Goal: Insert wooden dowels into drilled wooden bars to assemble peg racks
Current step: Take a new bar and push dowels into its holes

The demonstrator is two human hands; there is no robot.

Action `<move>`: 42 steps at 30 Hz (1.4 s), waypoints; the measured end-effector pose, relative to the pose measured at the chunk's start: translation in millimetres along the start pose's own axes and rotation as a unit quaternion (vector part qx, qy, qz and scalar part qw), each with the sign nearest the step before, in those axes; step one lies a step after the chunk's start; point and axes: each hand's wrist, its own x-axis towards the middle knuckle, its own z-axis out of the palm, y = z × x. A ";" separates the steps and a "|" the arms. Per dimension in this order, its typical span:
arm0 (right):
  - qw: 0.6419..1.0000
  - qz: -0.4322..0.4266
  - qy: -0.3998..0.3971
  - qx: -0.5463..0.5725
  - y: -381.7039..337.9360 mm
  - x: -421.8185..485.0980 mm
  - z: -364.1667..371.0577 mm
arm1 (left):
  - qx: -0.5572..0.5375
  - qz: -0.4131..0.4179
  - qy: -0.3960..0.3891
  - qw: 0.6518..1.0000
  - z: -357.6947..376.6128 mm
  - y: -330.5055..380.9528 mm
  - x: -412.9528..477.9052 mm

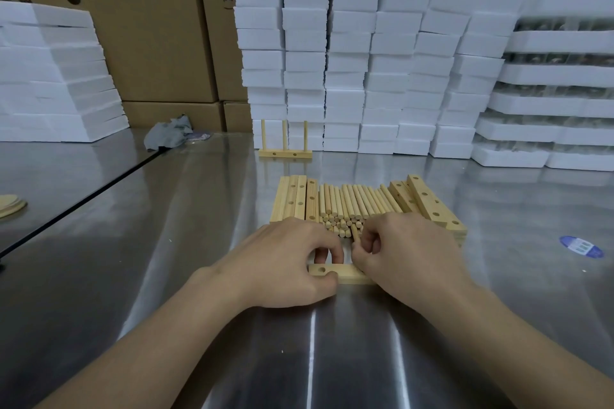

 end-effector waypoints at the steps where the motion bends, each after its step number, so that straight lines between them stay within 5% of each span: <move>1: 1.000 -0.003 0.007 -0.006 -0.7 -0.9 -3.1 | 0.001 0.000 -0.001 1.000 -0.1 -0.3 0.1; 12: 0.990 -0.025 0.135 0.021 -0.5 -0.7 -42.5 | 0.035 -0.020 0.041 0.998 -0.6 0.9 -1.1; 18: 0.941 0.027 0.168 0.293 8.4 4.9 -47.4 | -0.102 -0.036 0.117 0.987 -2.5 7.4 -0.2; 27: 0.868 0.076 0.189 0.453 11.0 3.8 -50.1 | -0.283 -0.019 0.177 0.943 2.3 8.6 5.9; 37: 0.816 0.106 0.134 0.552 11.8 3.5 -47.9 | -0.321 -0.011 0.265 0.909 -2.6 5.7 6.2; 42: 0.745 0.121 0.013 0.656 3.6 0.5 -38.3 | -0.314 -0.014 0.282 0.907 -3.2 8.7 5.6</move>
